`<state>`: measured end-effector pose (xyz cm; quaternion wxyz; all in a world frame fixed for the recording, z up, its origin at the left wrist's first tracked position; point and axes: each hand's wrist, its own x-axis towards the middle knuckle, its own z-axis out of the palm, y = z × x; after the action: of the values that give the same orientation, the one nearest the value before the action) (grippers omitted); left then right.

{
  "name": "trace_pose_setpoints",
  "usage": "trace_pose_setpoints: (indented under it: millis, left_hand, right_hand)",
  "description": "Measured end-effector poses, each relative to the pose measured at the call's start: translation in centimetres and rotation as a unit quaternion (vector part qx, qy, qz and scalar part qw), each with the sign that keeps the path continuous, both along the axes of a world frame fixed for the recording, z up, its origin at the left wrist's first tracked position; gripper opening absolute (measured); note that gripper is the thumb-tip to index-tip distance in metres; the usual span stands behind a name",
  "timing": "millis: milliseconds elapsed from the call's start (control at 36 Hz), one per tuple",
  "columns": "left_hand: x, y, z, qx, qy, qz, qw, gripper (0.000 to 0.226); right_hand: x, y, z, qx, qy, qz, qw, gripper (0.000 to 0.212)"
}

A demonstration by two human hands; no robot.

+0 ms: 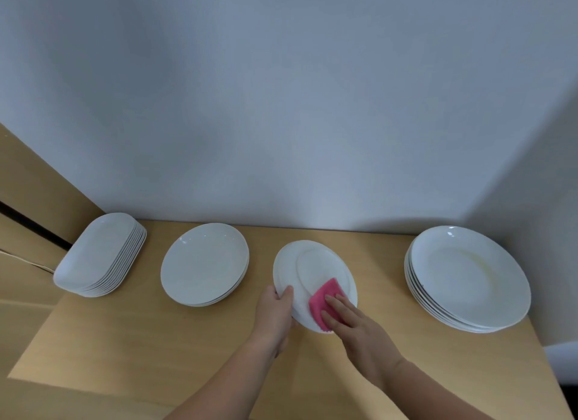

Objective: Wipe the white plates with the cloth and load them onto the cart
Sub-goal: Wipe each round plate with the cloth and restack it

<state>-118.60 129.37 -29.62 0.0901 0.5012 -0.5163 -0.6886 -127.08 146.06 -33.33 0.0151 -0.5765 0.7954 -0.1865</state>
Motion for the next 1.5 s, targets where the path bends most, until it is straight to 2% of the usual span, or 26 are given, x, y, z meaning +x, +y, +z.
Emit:
trace_pose_setpoints:
  millis: [250,389,444,556,611,778,917,1083,1139,1194,1278,1417,1444,1500]
  left_hand:
    - [-0.2,-0.3,-0.3,0.018,0.010,0.003,1.000,0.006]
    - [-0.3,-0.2,-0.2,0.009,0.006,0.002,1.000,0.005]
    - [-0.4,-0.2,-0.1,0.000,0.000,0.002,1.000,0.007]
    - [-0.5,-0.5,-0.2,-0.009,-0.005,0.002,1.000,0.013]
    - [-0.4,-0.5,-0.2,-0.006,0.001,-0.003,1.000,0.013]
    - [-0.3,-0.8,-0.2,-0.021,0.018,-0.068,0.997,0.032]
    - [-0.3,-0.9,-0.4,-0.031,0.013,-0.045,0.998,0.031]
    - [-0.6,-1.1,0.2,0.000,0.043,-0.065,0.997,0.031]
    - [-1.0,-1.2,0.9,0.000,0.064,-0.077,0.995,0.030]
    - [-1.3,-1.4,1.7,-0.019,0.070,-0.092,0.993,0.032]
    - [-1.6,-1.9,3.0,-0.062,0.079,-0.115,0.988,0.031]
    - [-0.9,-3.3,5.9,-0.135,0.089,-0.133,0.978,0.026]
    - [-0.7,-3.7,6.5,-0.154,0.089,-0.134,0.975,0.028]
    - [-0.2,-4.5,7.3,-0.192,0.086,-0.131,0.969,0.031]
  right_hand:
    - [-3.1,0.6,0.7,0.016,0.017,0.007,1.000,0.060]
    - [-5.5,1.1,0.7,0.082,-0.019,-0.065,0.994,0.041]
    - [-6.4,0.8,1.2,0.055,-0.041,-0.101,0.993,0.035]
    - [-6.6,-2.3,3.3,-0.019,-0.088,-0.093,0.992,0.037]
    - [-6.3,-4.6,4.1,-0.017,-0.118,-0.080,0.990,0.038]
    - [-5.9,-7.9,2.5,0.152,-0.175,-0.052,0.971,0.066]
    - [-6.5,-6.0,2.1,0.189,-0.166,-0.043,0.967,0.069]
    - [-8.3,-2.4,3.3,0.217,-0.132,0.027,0.967,0.067]
    - [-8.9,-1.7,4.2,0.198,-0.145,0.010,0.969,0.066]
    - [-9.1,-1.4,5.2,0.132,-0.198,-0.035,0.971,0.059]
    - [-9.0,-1.4,6.6,0.017,-0.283,-0.105,0.953,0.055]
    - [-8.3,-2.5,8.7,-0.066,-0.334,-0.147,0.929,0.057]
    - [-8.1,-2.9,9.1,-0.079,-0.343,-0.144,0.925,0.055]
    - [-7.6,-3.7,9.7,-0.096,-0.369,-0.149,0.912,0.037]
